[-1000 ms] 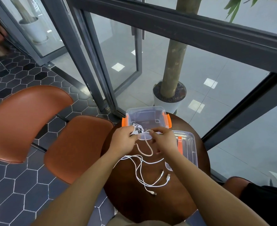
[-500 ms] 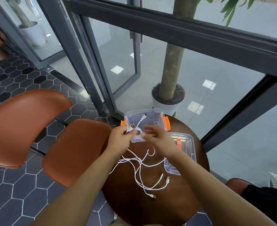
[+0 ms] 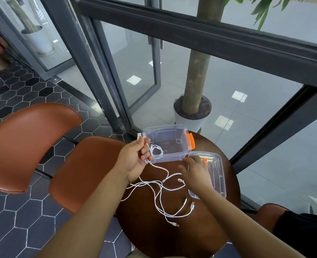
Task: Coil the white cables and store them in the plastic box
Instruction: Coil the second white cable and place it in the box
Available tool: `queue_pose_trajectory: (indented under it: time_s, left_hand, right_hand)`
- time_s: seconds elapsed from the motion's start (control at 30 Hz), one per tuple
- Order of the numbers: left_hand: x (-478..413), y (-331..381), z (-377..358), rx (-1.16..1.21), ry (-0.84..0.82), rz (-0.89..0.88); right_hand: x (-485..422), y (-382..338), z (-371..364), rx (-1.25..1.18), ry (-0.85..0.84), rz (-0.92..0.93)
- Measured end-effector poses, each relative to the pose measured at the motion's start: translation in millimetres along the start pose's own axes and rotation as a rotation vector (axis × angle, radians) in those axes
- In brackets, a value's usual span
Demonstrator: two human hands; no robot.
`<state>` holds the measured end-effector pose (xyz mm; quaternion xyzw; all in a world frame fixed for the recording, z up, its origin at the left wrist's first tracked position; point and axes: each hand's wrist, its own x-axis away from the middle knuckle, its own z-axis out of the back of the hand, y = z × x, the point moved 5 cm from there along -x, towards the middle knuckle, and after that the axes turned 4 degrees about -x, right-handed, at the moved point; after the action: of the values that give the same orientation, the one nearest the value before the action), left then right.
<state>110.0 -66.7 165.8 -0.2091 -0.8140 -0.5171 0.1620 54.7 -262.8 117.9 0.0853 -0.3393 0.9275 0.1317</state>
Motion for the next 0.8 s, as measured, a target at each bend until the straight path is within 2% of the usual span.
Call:
queue_pose_trajectory:
  time_s: [0.07,0.17,0.2,0.3,0.4,0.47,0.57,0.67,0.73,0.8]
  left_hand:
    - [-0.2,-1.2,-3.9,0.049,-0.015,0.017]
    - [0.6,-0.1,-8.8,0.110,-0.063,0.026]
    - [1.3,1.3,-10.5,0.135,-0.084,0.031]
    - [3.2,6.5,-13.0,0.249,-0.112,0.046]
    - [6.3,13.0,-11.7,0.352,-0.136,0.037]
    - [8.7,15.0,-11.7,0.372,-0.170,0.065]
    - [15.9,14.0,-14.5,0.311,-0.215,0.131]
    - [21.9,12.1,-18.3,0.138,-0.265,0.168]
    - [22.4,9.5,-20.8,-0.001,-0.307,0.181]
    - [22.3,7.5,-22.7,-0.159,-0.339,0.181]
  right_hand:
    - [8.3,-25.3,0.5,-0.251,-0.067,0.120]
    - [27.2,-59.5,-12.4,-0.563,-0.389,0.186]
    - [28.5,-63.4,-17.1,-0.604,-0.416,0.207]
    - [23.1,-59.9,-18.2,-0.734,-0.322,0.224]
    - [20.9,-43.2,-24.2,-0.923,-0.417,0.130]
    - [19.6,-30.5,-27.3,-0.845,-0.492,0.143]
    - [5.2,-16.0,-21.0,-0.453,-0.503,0.214]
    - [-19.0,-15.7,-3.2,-0.146,-0.489,0.255]
    - [-34.2,-27.2,12.7,-0.050,-0.447,0.296]
    - [-48.1,-42.3,29.2,-0.059,-0.379,0.311]
